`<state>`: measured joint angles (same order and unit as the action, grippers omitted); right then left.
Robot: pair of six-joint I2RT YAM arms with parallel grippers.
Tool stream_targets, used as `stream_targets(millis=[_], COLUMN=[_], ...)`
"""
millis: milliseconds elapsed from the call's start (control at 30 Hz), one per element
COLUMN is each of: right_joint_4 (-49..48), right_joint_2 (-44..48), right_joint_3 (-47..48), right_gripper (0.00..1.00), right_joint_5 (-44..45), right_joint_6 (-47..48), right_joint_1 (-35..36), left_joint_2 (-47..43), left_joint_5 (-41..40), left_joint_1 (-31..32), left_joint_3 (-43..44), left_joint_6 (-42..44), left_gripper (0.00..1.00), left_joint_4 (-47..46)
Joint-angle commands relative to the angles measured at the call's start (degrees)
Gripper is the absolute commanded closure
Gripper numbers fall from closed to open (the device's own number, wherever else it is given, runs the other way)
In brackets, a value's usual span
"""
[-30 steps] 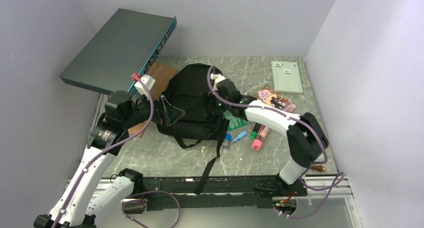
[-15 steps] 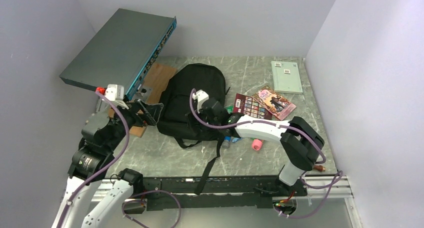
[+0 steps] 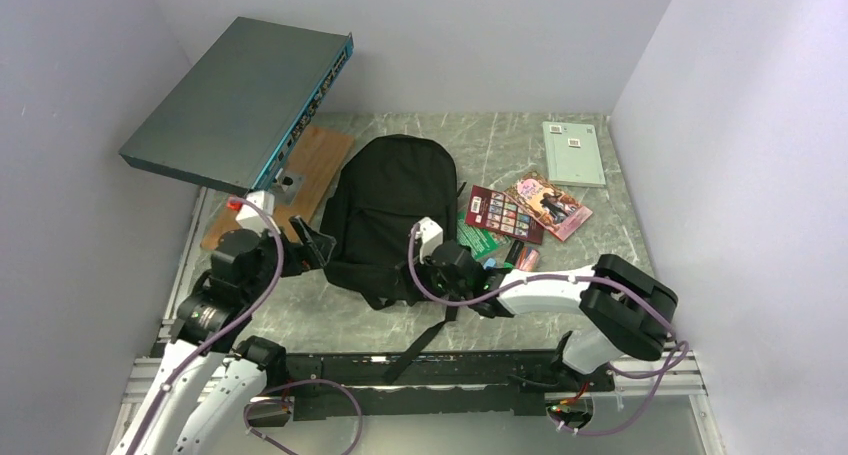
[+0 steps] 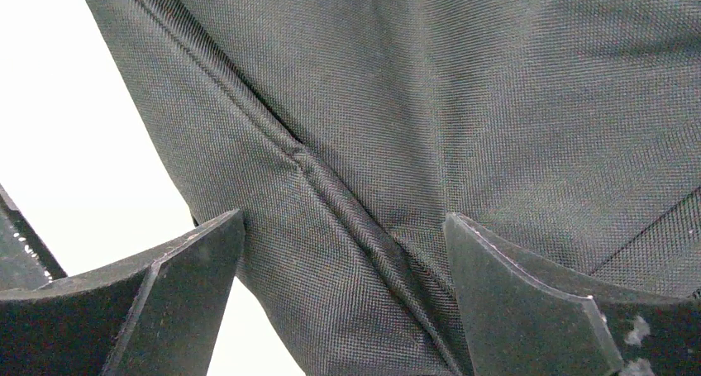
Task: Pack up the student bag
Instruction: Adjust the student bag at the center of the board.
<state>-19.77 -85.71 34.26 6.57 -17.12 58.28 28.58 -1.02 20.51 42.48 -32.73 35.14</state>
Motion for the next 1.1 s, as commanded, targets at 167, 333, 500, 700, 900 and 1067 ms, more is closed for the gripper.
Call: stream_targets(millis=[167,333,500,700,900,1067], right_joint_4=[3.7,5.6,8.6,13.6,17.7,16.3], right_joint_2=[9.3,16.7,18.2,6.2,-8.3,-19.2], right_joint_3=[-9.6,-9.5,-4.3,11.4,27.1,35.0], right_gripper=[0.05,0.05,0.04,0.12,0.28,0.48], right_joint_5=[1.4,-1.4,2.0,11.6,9.6,0.0], right_joint_6=[-7.4,-6.4,-10.4,-15.8,-21.2,-25.5], right_joint_1=[0.0,0.0,0.0,-0.4,-1.6,-4.8], left_joint_2=[4.8,14.4,21.7,23.5,22.3,20.6], left_joint_5=[6.0,7.3,8.5,9.5,10.2,11.4], left_joint_1=[0.1,0.1,0.1,0.1,0.1,0.1], left_joint_3=[-16.4,-16.8,-18.7,-24.3,-26.9,-28.7], left_joint_6=[-12.9,-11.4,-11.7,-14.2,-15.0,-15.0], left_gripper=[0.06,0.07,0.16,0.64,0.94,1.00], left_joint_4=[-15.6,-22.9,-27.9,-31.5,-33.0,-34.2])
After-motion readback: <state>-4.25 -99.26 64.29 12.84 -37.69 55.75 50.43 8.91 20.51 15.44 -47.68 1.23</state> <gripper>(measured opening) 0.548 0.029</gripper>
